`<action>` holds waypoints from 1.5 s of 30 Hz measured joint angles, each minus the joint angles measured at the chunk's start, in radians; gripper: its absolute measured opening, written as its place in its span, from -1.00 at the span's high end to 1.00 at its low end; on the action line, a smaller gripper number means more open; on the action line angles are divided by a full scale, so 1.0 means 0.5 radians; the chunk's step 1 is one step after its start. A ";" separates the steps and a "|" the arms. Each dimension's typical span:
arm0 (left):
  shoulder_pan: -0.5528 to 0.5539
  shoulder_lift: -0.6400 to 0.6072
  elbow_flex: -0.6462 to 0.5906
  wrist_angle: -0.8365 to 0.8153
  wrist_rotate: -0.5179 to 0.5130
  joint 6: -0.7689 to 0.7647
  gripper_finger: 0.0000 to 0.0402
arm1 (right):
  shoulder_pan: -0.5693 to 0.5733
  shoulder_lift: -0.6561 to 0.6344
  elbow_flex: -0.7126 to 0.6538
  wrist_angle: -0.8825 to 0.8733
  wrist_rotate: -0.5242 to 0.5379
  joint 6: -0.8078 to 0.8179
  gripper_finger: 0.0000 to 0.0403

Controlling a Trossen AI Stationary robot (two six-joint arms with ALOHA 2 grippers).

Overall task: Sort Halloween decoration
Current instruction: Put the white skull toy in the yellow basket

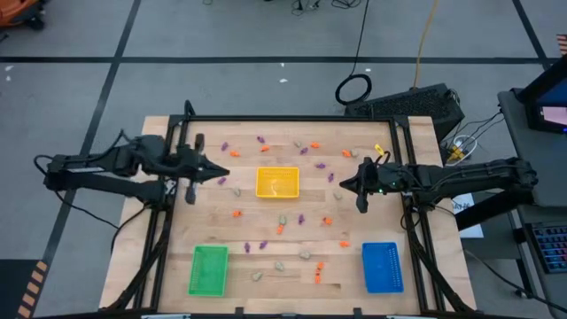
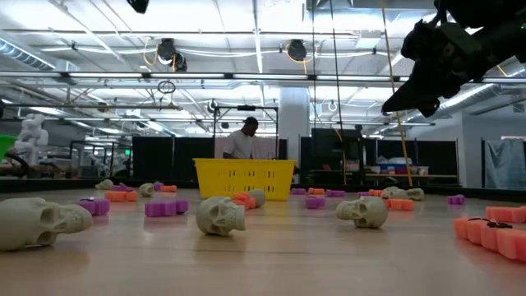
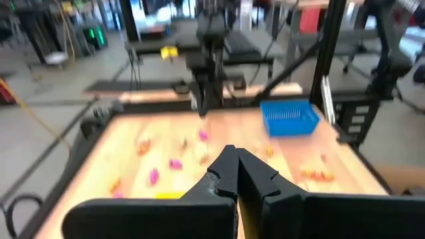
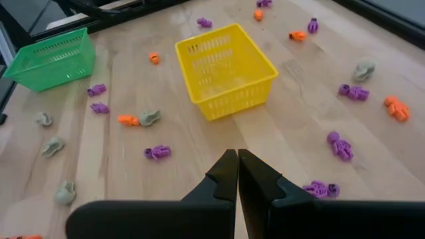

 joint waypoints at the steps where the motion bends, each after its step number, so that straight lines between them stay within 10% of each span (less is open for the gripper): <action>1: 0.000 0.019 -0.002 -0.013 0.001 -0.002 1.00 | 0.000 0.000 0.000 0.002 0.000 0.006 1.00; 24: -0.041 0.091 -0.902 1.052 -0.253 0.000 1.00 | -0.001 0.032 0.000 0.104 0.002 0.153 0.98; 45: -0.035 0.127 -0.994 1.305 -0.257 0.209 1.00 | 0.231 0.539 0.028 0.052 0.002 0.102 0.32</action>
